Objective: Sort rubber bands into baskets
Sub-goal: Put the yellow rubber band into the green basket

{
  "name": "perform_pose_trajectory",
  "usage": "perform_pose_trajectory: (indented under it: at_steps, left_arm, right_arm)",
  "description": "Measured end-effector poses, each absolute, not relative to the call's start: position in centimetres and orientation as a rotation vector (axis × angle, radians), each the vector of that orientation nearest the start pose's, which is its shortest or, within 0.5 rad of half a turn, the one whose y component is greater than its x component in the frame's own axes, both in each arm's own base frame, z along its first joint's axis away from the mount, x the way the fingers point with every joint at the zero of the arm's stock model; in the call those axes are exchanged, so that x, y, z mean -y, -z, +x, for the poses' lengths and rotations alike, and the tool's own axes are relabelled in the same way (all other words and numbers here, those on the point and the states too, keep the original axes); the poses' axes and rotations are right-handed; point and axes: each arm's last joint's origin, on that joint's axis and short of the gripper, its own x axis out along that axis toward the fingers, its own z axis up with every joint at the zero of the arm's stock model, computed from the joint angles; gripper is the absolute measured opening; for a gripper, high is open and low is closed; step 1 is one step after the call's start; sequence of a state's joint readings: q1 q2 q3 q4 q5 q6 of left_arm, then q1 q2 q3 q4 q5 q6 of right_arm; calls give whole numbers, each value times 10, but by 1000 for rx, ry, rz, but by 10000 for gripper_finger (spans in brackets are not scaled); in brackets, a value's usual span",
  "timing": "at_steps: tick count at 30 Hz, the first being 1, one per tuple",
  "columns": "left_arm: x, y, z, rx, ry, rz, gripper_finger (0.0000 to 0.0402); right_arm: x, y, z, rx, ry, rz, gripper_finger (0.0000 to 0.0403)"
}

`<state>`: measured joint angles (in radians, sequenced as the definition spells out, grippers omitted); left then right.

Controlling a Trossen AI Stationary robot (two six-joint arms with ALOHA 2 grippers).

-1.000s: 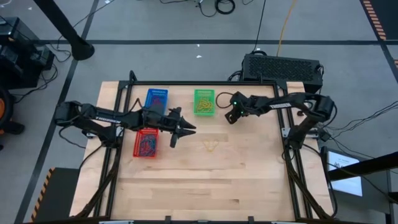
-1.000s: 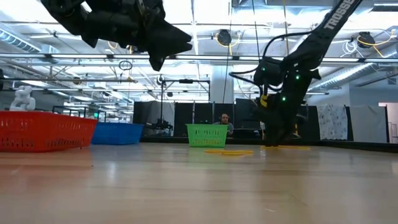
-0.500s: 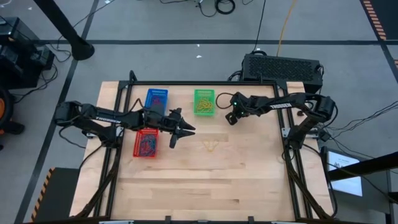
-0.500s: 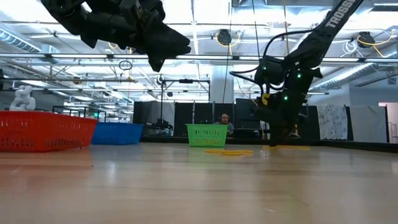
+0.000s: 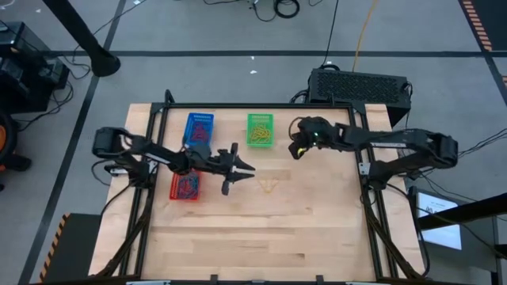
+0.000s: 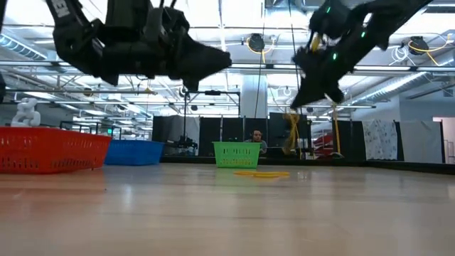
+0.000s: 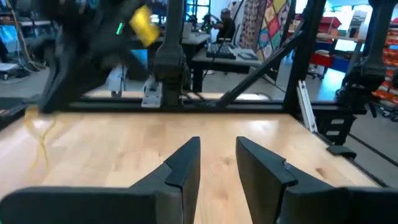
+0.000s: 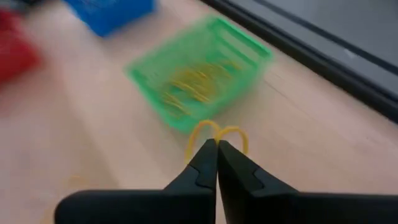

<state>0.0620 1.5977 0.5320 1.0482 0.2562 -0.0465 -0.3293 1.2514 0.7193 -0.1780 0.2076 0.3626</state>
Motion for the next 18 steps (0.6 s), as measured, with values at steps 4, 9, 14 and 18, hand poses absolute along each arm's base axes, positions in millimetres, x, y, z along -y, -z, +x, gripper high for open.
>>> perform_pose_trajectory:
  at_steps: [4, 9, 14, 18]
  left_arm:
    - [-13, -165, 300, -18, 177, -73, 109]
    - [-17, -158, 312, -33, 114, -72, 109]
    - [-9, -159, 320, -27, 140, -30, 112]
    - [1, -160, 321, -18, 172, 11, 149]
  right_arm:
    - [64, -238, 240, -507, 503, 371, 0]
    - [37, -250, 250, -406, 355, 360, 0]
    - [13, -251, 256, -387, 258, 349, 0]
    - [-6, -249, 258, -402, 191, 337, 0]
